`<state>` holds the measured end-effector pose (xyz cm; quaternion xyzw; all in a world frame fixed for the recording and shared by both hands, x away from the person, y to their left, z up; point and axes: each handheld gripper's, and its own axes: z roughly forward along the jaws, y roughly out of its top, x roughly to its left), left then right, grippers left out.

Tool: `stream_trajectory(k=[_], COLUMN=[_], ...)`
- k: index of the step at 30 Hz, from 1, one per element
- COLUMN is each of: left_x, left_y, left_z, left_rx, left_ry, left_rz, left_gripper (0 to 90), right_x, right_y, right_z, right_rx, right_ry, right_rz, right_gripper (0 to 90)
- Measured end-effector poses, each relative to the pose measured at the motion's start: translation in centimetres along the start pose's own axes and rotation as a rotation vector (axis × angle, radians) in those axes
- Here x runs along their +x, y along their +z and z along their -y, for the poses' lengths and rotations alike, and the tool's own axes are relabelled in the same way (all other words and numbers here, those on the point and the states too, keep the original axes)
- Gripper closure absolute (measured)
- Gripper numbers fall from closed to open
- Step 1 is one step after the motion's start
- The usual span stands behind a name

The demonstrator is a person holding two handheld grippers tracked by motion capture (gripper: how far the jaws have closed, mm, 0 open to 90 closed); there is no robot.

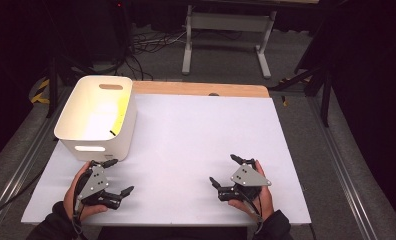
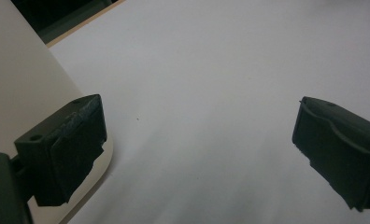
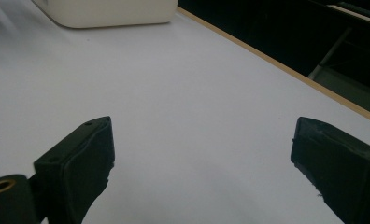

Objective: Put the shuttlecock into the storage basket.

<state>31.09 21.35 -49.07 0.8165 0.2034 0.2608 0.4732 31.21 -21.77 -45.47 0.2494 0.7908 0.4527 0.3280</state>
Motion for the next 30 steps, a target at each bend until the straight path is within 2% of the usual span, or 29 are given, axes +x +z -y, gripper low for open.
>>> stream_trajectory(k=[8, 21, 30], left_x=[0.07, 0.12, 0.25], left_y=[-0.22, 0.17, 0.6], left_z=[-0.07, -0.11, -0.05], left_rx=[-0.013, -0.003, 0.002], left_ry=[-0.002, 0.001, -0.015], left_rz=[0.003, 0.002, 0.009], left_gripper=[3.8, 4.0, 4.2], right_x=[0.19, 0.28, 0.21], right_y=[0.22, 0.36, 0.54], right_z=[0.01, 0.1, 0.23], right_rx=[0.01, 0.017, 0.02], right_ry=[-0.004, -0.011, -0.009], right_rz=[-0.003, -0.014, -0.021], right_gripper=[7.2, 7.4, 7.4])
